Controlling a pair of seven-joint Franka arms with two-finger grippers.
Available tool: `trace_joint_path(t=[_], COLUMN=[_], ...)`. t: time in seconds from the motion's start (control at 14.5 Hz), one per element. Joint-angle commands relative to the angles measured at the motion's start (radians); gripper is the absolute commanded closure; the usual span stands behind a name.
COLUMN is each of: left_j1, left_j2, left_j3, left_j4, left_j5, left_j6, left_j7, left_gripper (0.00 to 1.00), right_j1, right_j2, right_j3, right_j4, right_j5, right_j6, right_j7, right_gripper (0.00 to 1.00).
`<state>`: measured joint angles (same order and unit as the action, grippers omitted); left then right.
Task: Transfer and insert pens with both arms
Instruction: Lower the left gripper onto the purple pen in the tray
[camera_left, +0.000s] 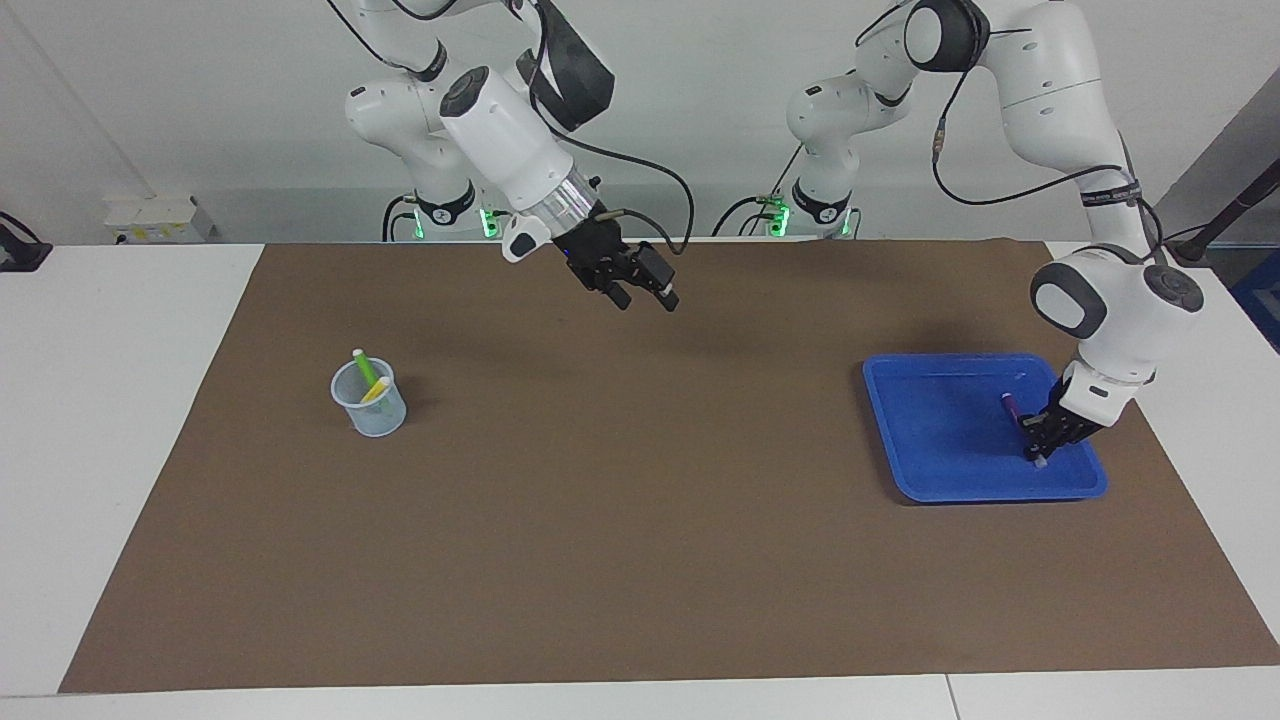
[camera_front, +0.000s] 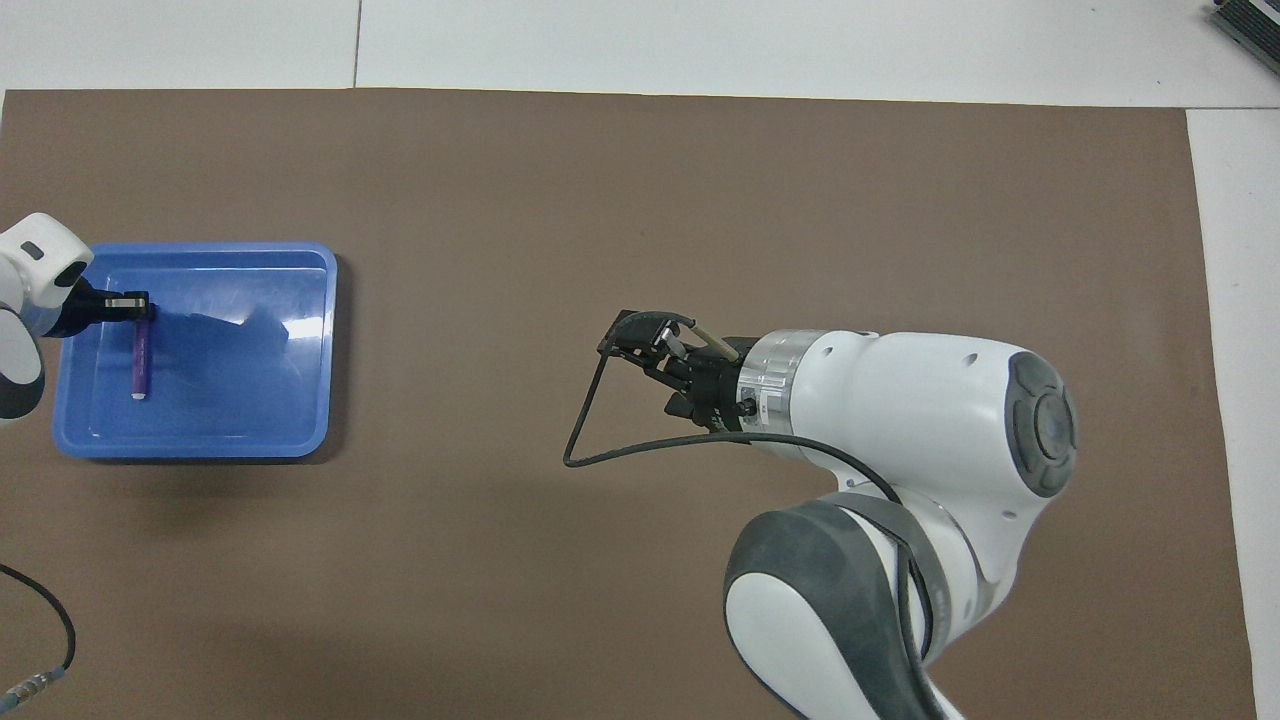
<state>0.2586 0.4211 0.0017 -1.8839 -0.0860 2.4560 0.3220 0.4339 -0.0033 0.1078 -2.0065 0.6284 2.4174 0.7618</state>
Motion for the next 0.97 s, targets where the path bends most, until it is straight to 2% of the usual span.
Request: trace_joint_path(t=[0.0,0.35,0.62,0.9], left_j1=[0.010,0.010,0.007,-0.006], left_j2=[-0.001,-0.001,-0.010,-0.047], left_j3=[-0.003,-0.003,-0.003,-0.003], left_j4=[-0.003,0.020,0.097,0.112], left_j5=[-0.015,-0.015,-0.017,-0.015], left_j6=[-0.008,-0.041,-0.169,-0.232], left_j7=[0.025,0.019,-0.012,-0.081], left_gripper=[1.00,1.00,1.00,1.00], right_j1=[0.017,0.016,0.016,0.016], right_j2=[0.005,0.005,0.005,0.005], right_j3=[0.000,0.000,-0.002,0.000], right_j4=[0.005,0.005,0.005,0.006], right_j5=[0.027,0.027,0.027,0.027], right_j6=[0.017,0.017,0.017,0.017], right_j7=[0.013,0.013,0.013,0.013], right_gripper=[0.00,0.00,0.00,0.00])
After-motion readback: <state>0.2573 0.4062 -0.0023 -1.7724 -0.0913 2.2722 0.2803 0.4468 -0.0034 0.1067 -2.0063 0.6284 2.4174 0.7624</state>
